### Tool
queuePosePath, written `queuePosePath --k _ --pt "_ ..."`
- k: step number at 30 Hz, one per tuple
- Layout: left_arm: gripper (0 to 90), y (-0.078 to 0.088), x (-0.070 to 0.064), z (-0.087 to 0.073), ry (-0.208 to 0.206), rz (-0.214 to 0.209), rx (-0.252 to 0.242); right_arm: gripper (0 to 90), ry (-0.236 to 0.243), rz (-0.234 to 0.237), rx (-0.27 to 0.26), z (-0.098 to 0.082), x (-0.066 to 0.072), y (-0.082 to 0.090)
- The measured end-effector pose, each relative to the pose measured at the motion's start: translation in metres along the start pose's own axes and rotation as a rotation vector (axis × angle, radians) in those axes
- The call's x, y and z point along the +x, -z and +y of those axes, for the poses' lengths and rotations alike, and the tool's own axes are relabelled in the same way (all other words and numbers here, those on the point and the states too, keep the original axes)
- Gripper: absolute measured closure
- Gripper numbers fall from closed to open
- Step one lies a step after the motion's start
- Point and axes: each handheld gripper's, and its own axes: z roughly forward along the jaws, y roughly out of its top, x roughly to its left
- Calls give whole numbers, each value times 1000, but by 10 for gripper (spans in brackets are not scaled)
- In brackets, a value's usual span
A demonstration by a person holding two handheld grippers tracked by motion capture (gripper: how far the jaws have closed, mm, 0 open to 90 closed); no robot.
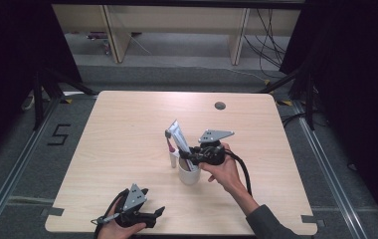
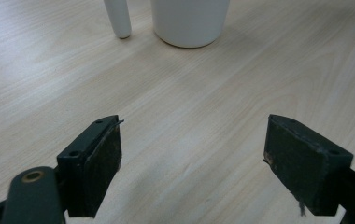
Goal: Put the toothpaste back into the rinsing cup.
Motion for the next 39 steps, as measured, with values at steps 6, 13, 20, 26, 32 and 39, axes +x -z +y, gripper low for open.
queuePosePath --k 6,13,20,26,32,39 --pt "188 0 0 0 -6 -7 2 752 15 -31 20 -2 1 0" --pt "188 0 0 -1 -9 -9 -3 750 1 -18 50 -5 2 -3" --pt "188 0 0 0 -9 -10 -2 748 -22 -12 73 -9 2 -4" --pt "188 0 0 0 -11 -5 5 742 -5 -28 94 -14 0 -5" --pt "188 -1 0 0 -8 -9 4 732 12 -19 82 -15 -2 -4" --pt "188 -1 -1 -1 -8 -11 -1 692 6 -23 75 -12 1 1"
